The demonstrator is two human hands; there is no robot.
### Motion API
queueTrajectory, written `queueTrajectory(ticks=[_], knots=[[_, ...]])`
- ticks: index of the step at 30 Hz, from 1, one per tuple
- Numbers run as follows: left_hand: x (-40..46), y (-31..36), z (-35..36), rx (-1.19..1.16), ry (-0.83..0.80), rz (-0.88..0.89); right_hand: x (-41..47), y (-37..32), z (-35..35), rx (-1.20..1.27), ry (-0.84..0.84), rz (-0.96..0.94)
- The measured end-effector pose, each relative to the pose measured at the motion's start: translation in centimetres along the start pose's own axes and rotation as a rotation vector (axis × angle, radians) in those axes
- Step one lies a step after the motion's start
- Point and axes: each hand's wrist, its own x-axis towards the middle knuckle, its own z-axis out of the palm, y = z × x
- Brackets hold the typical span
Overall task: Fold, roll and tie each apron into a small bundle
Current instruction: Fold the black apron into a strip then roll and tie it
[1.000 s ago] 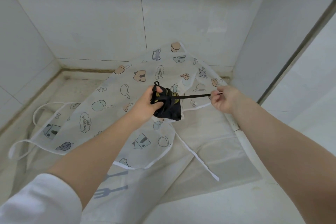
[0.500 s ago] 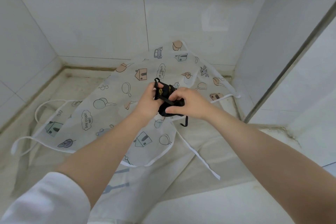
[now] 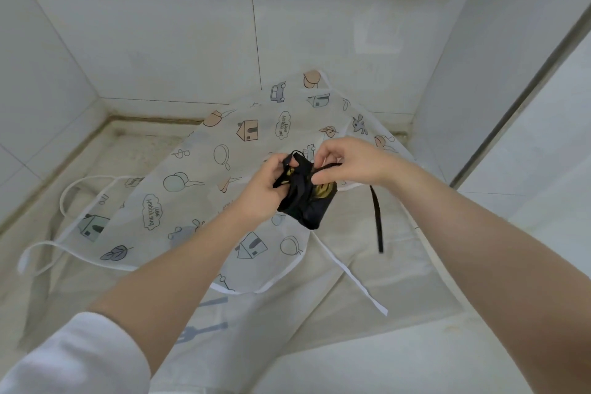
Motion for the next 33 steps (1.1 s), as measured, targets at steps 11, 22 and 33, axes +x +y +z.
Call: queueTrajectory(ticks=[11,22,33], knots=[[1.5,1.8,-0.5,-0.472,0.138,-0.091,1.1,0.8,1.0,0.62,0.253,0.337],[2.0,1.7,-1.6,-0.402,0.05,-0.343,0.1,1.7,2.1,0.342,0.204,0.006],[-1.1,-3.0,-0.1,-0.003,0.166,-0.455,0.4,4.5,9.9,-0.942,-0.279,-0.153]])
